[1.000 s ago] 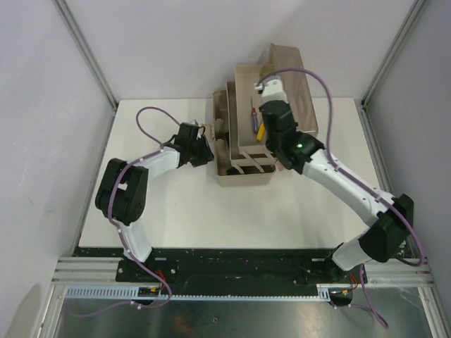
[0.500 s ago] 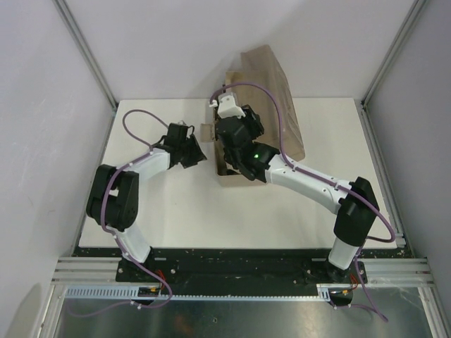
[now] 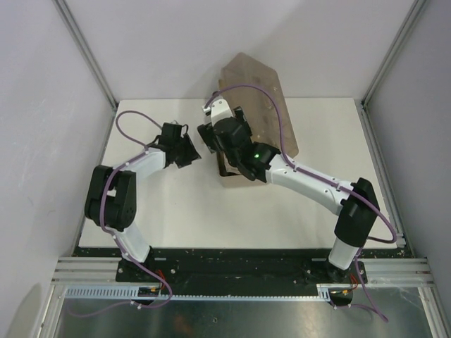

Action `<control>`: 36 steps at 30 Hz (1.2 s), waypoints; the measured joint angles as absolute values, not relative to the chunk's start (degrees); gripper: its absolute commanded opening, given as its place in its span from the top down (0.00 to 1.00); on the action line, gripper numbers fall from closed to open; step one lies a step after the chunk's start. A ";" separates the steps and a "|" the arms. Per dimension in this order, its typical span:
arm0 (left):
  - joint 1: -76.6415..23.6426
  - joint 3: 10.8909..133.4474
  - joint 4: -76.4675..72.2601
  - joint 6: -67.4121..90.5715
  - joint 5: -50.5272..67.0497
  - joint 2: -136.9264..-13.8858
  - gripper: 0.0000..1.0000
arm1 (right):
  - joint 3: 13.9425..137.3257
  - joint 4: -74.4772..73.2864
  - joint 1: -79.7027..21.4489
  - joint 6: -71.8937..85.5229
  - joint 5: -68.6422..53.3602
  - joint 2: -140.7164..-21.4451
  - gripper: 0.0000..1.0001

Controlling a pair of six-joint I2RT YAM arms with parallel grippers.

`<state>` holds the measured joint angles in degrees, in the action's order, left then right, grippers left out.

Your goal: Pack the tool kit

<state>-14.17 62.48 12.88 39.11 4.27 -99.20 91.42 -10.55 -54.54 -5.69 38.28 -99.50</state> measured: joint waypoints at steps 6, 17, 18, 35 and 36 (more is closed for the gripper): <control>-12.88 60.66 13.56 39.51 1.58 -96.36 0.44 | 90.26 -12.23 -52.51 1.72 25.71 -95.50 0.17; -11.42 60.60 13.96 39.70 -1.06 -94.54 0.38 | 86.21 -9.67 -38.41 13.30 14.13 -82.63 0.11; -11.18 60.60 14.00 39.77 -0.99 -94.56 0.37 | 85.86 -9.54 -37.28 13.80 13.13 -82.35 0.09; -7.44 67.66 14.72 40.21 3.60 -104.77 0.31 | 85.78 -12.16 -22.72 14.35 -2.87 -98.35 0.19; -7.35 68.51 14.81 40.36 4.16 -105.84 0.31 | 86.19 -12.14 -22.17 14.24 -3.81 -99.85 0.21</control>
